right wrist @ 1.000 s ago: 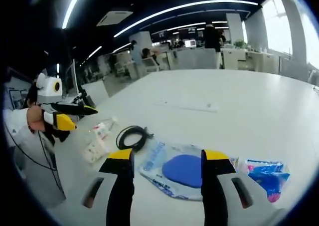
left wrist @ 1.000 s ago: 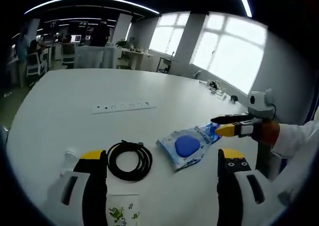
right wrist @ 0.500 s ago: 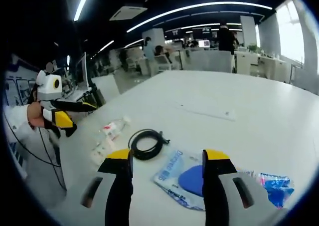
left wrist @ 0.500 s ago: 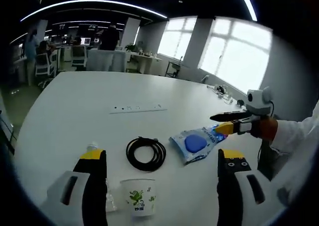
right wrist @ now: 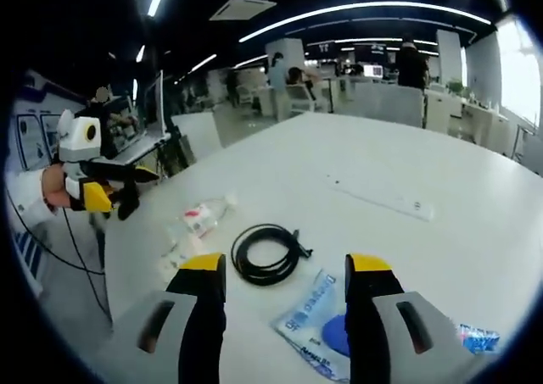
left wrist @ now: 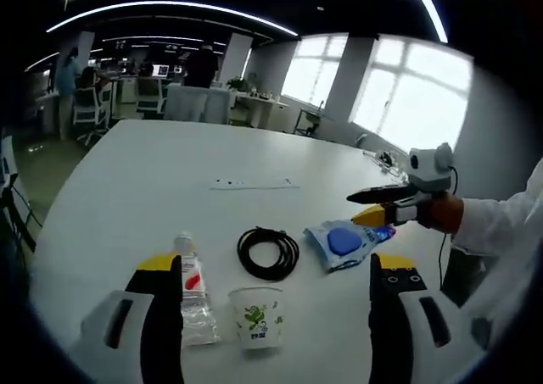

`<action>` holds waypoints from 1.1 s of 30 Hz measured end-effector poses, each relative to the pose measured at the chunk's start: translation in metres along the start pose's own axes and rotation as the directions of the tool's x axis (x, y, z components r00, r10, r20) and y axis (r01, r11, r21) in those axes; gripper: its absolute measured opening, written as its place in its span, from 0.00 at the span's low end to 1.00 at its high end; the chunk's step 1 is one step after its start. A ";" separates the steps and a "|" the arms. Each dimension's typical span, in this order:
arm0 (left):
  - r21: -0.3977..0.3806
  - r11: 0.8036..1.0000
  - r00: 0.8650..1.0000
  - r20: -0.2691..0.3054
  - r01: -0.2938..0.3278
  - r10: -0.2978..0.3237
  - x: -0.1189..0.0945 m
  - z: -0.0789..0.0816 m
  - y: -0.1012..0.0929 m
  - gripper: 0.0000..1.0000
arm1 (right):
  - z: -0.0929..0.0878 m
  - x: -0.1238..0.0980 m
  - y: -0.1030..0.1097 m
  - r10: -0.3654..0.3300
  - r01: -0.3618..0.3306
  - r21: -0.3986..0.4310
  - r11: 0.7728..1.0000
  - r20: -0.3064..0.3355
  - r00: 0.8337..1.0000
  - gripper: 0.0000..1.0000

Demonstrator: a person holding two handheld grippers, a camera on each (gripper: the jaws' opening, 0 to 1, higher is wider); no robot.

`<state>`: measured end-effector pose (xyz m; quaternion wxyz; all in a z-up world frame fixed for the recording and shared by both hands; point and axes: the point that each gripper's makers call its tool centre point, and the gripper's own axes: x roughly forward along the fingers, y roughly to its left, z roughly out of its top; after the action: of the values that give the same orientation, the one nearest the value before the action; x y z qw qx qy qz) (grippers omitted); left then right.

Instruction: Arrange the tabletop items into an orderly group along one side of the table until the central work area is clear of visible clutter.

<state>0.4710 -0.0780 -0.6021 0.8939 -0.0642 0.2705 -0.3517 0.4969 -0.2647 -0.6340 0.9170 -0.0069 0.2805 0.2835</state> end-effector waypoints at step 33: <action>-0.062 0.996 0.998 -0.032 -0.061 0.059 -0.012 -0.026 0.036 0.94 | -0.020 0.094 0.000 0.105 -0.113 -0.057 0.992 -0.127 0.986 0.54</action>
<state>0.4718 -0.0413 -0.6303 0.8975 -0.0788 0.2966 -0.3168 0.5510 -0.2190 -0.6994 0.8803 -0.0382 0.3275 0.3411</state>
